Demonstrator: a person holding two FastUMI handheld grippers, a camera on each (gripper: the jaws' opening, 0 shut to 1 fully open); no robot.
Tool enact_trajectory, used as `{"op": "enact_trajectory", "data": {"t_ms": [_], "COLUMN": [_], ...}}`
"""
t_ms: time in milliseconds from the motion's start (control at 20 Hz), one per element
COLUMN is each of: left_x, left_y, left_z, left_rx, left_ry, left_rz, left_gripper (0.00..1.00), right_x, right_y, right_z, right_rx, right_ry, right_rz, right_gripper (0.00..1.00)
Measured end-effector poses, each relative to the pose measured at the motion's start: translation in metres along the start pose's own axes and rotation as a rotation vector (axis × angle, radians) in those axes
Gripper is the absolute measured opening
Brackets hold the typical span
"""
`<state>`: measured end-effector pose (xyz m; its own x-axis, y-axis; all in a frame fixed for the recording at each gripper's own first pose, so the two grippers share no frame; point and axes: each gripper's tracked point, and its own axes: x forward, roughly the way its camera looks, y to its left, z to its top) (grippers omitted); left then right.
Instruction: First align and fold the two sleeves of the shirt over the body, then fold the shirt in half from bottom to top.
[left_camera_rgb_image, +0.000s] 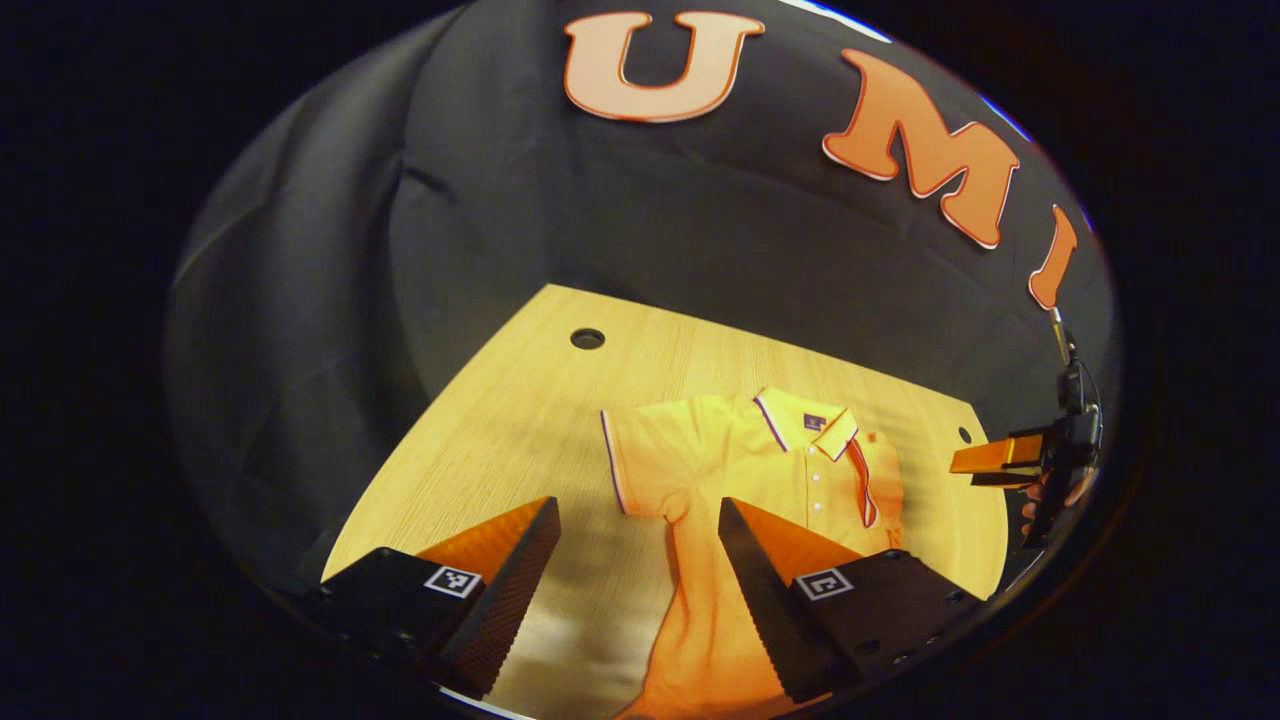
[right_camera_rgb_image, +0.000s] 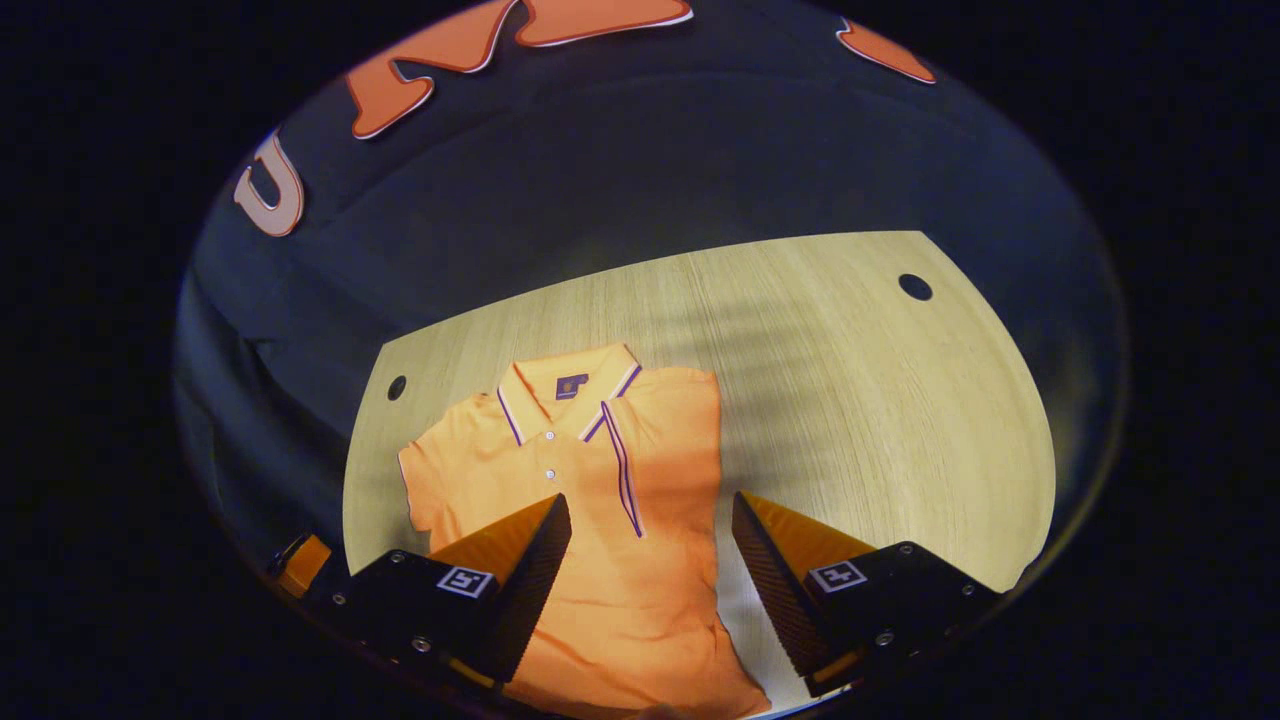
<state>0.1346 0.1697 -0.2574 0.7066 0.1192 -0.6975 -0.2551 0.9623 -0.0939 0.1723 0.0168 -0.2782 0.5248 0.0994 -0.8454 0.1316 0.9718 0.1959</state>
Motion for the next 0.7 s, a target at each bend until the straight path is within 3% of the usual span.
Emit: {"op": "enact_trajectory", "data": {"t_ms": [200,350,700], "left_x": [0.066,0.102,0.166], "left_y": [-0.003,-0.009,0.005], "left_z": [0.001,0.003,0.006], "left_rx": [0.1,0.084,0.087], "left_ry": [0.127,0.218,0.377], "left_rz": [-0.078,-0.142,-0.072], "left_gripper": [0.98,0.98,0.98], "right_x": [-0.026,-0.049,-0.076], "right_y": [-0.006,-0.007,-0.008], "right_z": [-0.015,-0.027,-0.067], "right_rx": [0.043,0.073,0.081], "right_ry": [-0.069,-0.118,-0.146], "right_rz": [-0.063,-0.093,-0.113], "right_gripper": [0.99,0.99,0.99]}}
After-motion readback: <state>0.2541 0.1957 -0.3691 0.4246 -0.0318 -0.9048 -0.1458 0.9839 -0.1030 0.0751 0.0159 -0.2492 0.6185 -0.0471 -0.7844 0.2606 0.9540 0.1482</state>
